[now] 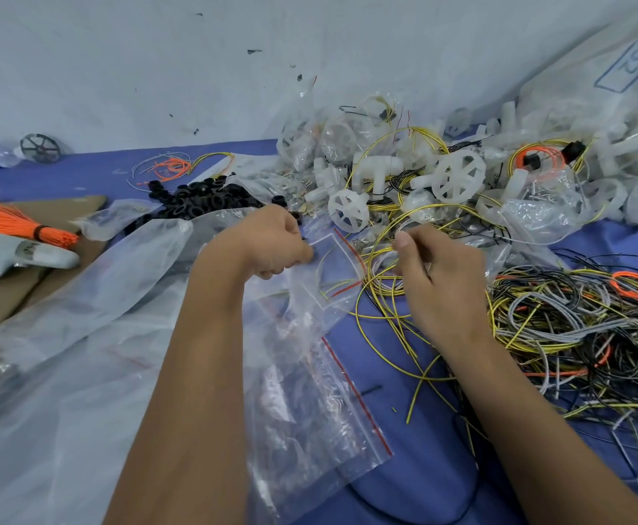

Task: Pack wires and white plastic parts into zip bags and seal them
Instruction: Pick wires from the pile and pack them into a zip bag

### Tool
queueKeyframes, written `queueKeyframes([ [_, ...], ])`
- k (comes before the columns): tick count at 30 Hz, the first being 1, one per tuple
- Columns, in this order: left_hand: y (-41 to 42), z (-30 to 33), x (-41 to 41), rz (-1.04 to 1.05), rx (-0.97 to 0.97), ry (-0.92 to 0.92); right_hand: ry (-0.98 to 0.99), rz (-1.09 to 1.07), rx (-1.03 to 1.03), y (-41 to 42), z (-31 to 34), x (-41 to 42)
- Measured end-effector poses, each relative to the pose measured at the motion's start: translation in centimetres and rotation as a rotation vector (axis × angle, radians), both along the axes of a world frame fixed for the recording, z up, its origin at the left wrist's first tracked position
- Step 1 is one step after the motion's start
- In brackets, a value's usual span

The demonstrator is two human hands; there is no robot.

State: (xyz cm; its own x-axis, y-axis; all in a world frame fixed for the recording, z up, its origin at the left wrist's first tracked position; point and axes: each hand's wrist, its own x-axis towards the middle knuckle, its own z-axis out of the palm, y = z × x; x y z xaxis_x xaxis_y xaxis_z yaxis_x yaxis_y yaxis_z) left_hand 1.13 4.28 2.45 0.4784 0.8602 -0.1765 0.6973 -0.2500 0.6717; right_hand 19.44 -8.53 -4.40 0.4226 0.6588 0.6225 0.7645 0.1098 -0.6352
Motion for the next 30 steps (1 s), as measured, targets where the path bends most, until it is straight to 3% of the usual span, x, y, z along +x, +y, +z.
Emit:
queueKeyframes([
  [2, -0.1, 0.2, 0.2, -0.012, -0.001, -0.015, -0.124, -0.214, -0.066, 0.1, -0.1, 0.9],
  [5, -0.6, 0.1, 0.9, -0.095, -0.053, -0.013, -0.262, -0.326, -0.263, 0.1, -0.6, 1.8],
  [12, -1.6, -1.1, 2.8, -0.351, -0.198, 0.099, -0.461, -0.160, -0.506, 0.8, -1.4, 1.1],
  [16, -1.2, -3.6, 5.6, -0.036, 0.134, -0.202, -0.423, -0.137, -0.588, 0.7, -1.7, 1.0],
  [18, -1.3, -5.0, 6.9, 0.078, 0.302, -0.184, -0.393, -0.161, -0.566, 0.7, -1.4, 1.0],
  [23, -1.2, -8.2, 8.2, 0.030, 0.376, -0.025, -0.309, -0.236, -0.509, 0.5, -0.8, 1.0],
  [30, -1.3, -8.7, 8.4, 0.060, 0.397, -0.087, -0.326, -0.252, -0.600, 0.3, -0.4, 0.7],
])
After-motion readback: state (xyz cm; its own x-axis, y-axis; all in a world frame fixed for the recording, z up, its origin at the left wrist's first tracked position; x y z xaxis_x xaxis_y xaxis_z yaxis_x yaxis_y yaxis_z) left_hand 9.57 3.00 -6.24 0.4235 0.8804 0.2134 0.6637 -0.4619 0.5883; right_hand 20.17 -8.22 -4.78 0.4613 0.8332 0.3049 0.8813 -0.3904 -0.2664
